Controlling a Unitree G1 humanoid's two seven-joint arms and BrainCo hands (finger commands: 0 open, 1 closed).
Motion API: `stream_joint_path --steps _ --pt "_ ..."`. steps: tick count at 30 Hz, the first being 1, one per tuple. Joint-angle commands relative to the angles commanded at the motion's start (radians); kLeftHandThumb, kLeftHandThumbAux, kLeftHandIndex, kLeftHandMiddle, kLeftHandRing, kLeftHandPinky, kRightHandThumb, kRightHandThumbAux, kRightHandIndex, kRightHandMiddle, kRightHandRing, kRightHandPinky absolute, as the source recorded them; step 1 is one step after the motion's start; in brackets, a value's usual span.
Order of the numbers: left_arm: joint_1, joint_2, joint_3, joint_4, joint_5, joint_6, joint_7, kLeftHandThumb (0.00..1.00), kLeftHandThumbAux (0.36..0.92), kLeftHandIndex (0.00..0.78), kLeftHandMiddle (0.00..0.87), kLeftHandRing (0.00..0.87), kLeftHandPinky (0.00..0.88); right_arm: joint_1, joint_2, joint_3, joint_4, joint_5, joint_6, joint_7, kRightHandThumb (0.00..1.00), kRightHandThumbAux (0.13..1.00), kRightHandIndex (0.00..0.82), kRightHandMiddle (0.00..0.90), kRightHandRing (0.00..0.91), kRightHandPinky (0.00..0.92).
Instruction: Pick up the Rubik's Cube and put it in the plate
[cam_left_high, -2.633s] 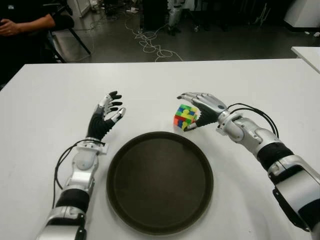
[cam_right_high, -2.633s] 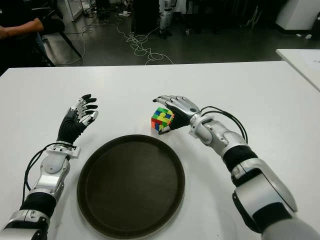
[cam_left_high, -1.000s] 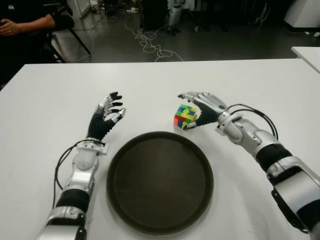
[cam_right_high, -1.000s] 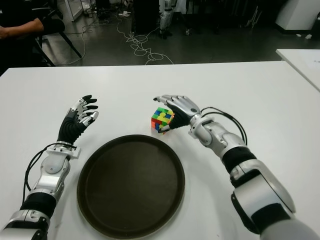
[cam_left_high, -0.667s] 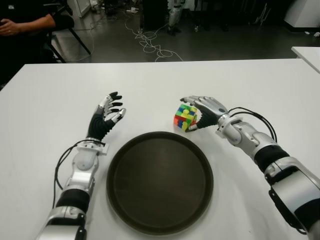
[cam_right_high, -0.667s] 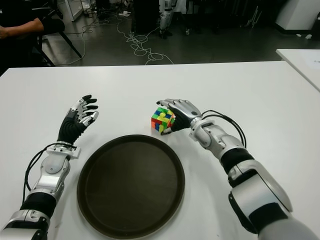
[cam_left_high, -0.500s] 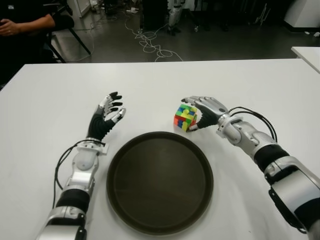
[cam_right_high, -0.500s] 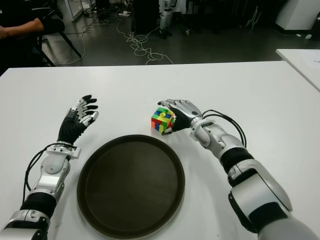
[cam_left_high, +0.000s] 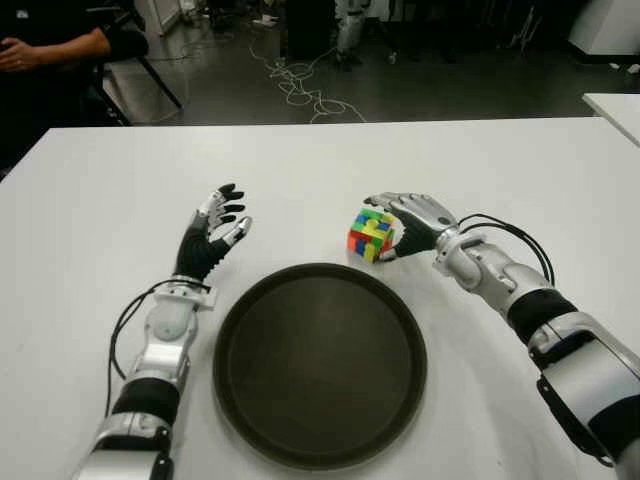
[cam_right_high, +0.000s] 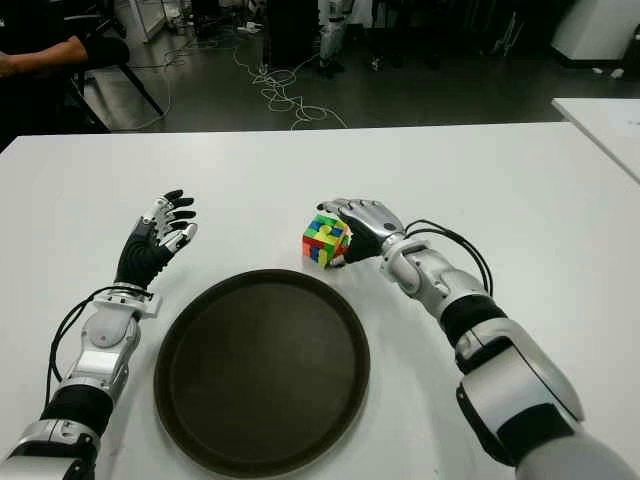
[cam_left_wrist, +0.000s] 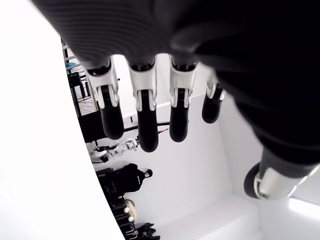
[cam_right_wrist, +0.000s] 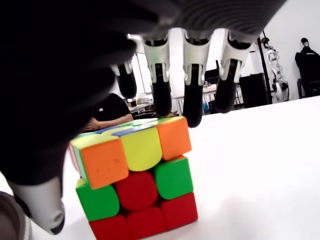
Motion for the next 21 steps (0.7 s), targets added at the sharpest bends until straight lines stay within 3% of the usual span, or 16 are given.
stream_joint_path --steps 13,21 --pt "-0.001 0.0 0.001 0.002 -0.007 -0.002 -0.01 0.167 0.558 0.146 0.207 0.232 0.261 0.002 0.006 -0.003 0.0 0.004 0.008 0.007 0.0 0.704 0.157 0.242 0.25 0.226" --pt "-0.001 0.001 0.002 0.002 -0.009 -0.003 -0.02 0.164 0.552 0.144 0.196 0.217 0.233 0.006 0.006 0.004 -0.002 -0.004 -0.014 -0.009 0.0 0.702 0.165 0.251 0.267 0.252"
